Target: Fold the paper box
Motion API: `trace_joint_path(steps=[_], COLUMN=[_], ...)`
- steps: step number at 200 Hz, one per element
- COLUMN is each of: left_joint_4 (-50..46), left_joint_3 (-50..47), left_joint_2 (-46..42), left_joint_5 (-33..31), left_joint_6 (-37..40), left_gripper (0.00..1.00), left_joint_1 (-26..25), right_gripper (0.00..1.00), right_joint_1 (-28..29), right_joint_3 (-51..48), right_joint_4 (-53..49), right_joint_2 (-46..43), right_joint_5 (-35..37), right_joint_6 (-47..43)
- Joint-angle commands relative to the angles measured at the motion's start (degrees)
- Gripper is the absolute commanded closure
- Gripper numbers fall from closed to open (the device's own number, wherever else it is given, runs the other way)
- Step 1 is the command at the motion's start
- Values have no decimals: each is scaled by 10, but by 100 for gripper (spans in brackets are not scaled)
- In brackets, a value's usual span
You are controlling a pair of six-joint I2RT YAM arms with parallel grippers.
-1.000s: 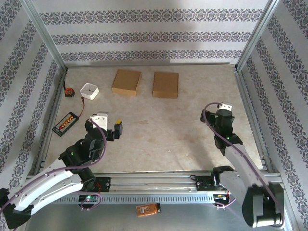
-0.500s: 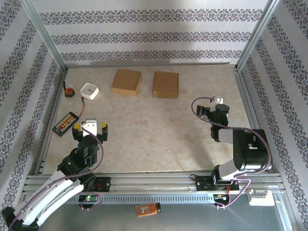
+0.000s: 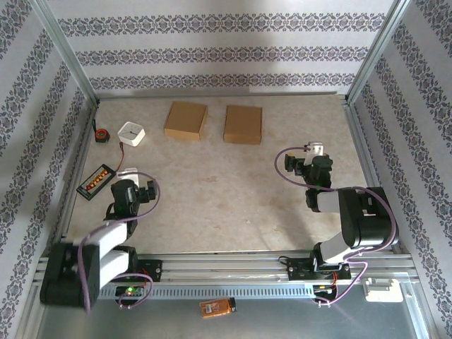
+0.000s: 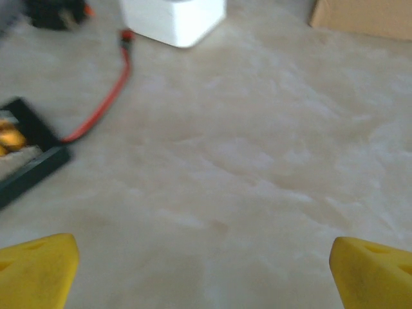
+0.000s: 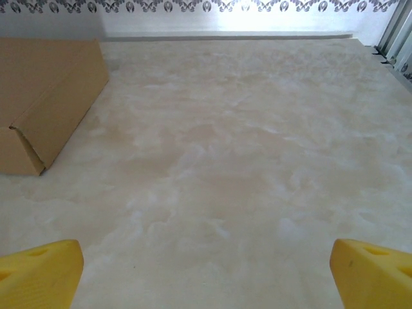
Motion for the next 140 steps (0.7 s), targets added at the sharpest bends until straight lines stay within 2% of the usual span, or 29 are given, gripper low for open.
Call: trace_joint_path(steps=[1,14,20,28,35,38,41,47,50,60,72,84,97,112,140], left_joint_4=[195,132,142,226,364,389,357,230,206,311,204,299,271,302,242], left_joint_3=[58,108,113,98,84,79,79,96,107,103,117,100,92,94,120], left_joint_2=[94,122,137,193,271,284,271,222,214,265,226,257,234,252,247], left_joint_5=[101,122,132,142,154,167,170,147,134,121,93,79,106,130,163], left_joint_6=[5,31,43,52,46,43,42,38,35,23,16,23,31,40,51], left_gripper=[0,0,0,0,0,0,0,1,1,1,1,1,1,1,1], left_joint_1=[13,18,18,19,23,28,32,35,35,35,33,26,25,25,25], right_gripper=[2,2,2,2,2,2,2,2,2,2,2,2,2,2,2], right_joint_1=[1,2,0,1,1,1,1,0,0,0,-1,-1,-1,-1,-1], right_joint_3=[3,3,3,3,3,3,4,3,4,4,4,4,4,5,5], right_joint_4=[24,24,24,24,24,24,24,24,23,24,23,24,24,22,21], right_joint_2=[-2,-2,-3,-2,-2,-2,-3,-3,-2,-2,-3,-2,-2,-1,-2], right_joint_5=[8,7,7,7,6,6,5,5,4,4,3,3,3,2,2], right_joint_6=[-5,-6,-5,-5,-5,-5,-4,-5,-5,-5,-4,-5,-5,-5,-5])
